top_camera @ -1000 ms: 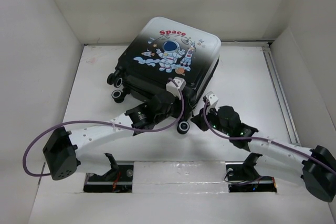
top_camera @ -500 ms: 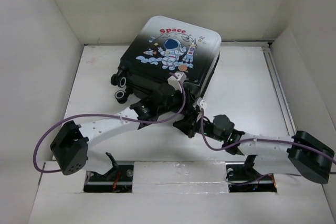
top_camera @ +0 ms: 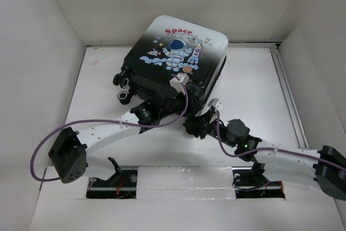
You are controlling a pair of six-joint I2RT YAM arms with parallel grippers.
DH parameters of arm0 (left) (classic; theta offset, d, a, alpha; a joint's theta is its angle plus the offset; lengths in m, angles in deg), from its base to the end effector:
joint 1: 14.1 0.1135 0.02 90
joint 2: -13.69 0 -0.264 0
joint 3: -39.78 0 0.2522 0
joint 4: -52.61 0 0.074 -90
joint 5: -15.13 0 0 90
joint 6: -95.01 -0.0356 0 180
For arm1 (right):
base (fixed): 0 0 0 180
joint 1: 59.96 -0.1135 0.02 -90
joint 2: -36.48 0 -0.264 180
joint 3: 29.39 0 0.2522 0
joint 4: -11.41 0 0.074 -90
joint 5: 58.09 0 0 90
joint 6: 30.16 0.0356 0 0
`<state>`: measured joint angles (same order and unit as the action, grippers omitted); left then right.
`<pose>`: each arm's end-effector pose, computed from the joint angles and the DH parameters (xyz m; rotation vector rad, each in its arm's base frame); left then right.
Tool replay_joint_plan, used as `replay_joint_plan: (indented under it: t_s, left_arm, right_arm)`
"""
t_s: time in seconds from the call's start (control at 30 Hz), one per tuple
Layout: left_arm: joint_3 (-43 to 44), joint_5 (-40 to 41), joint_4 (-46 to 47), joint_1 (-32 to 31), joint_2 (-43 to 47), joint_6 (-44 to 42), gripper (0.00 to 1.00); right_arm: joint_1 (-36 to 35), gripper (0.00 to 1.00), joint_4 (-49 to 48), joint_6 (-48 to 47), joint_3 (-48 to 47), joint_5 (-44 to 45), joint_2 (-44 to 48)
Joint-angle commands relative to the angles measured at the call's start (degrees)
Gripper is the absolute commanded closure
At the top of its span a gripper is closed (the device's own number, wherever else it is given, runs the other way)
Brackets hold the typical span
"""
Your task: Pack the luggage
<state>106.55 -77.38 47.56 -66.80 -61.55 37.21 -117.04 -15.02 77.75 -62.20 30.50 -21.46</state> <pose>0.1858 -0.2465 0.3060 0.3793 1.9089 -1.0665 0.1176 0.1833 0.2326 -0.5713 1.5439 1.0411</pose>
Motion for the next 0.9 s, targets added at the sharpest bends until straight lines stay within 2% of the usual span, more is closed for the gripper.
replay_joint_plan:
  t_s: [0.0,0.1,0.23,0.5,0.67,0.8,0.83,0.87]
  left_arm:
    - [3.06,-5.13,16.77,-0.03,4.76,-1.71,1.00]
    - [3.59,-6.73,18.01,-0.03,2.83,-1.09,1.00]
    - [4.11,-8.22,18.62,-0.03,1.51,-0.57,1.00]
    - [4.11,-8.84,19.15,-0.03,2.03,-0.04,1.00]
    - [3.51,-9.36,19.15,-0.03,2.03,-0.04,1.00]
    - [3.50,-9.88,19.68,-0.03,2.03,-0.04,1.00]
    - [3.50,-9.89,19.68,-0.03,2.03,-0.04,1.00]
    - [3.50,-9.89,19.68,-0.03,1.51,0.48,1.00]
  right_arm:
    - [-0.31,0.62,12.23,1.32,2.34,13.34,6.32]
    - [1.18,0.56,13.46,3.44,4.19,16.53,9.06]
    - [2.76,0.51,14.61,1.52,0.86,19.25,4.95]
    - [9.35,0.52,9.78,-1.03,-1.96,16.79,-1.29]
    - [11.55,0.53,5.22,-1.56,-3.10,11.36,-5.34]
    - [11.55,0.57,1.88,-1.04,-3.10,9.06,-8.42]
    - [11.55,0.63,0.47,-1.04,-3.10,8.53,-9.21]
    - [12.07,0.80,-3.02,-1.04,-3.10,7.92,-10.43]
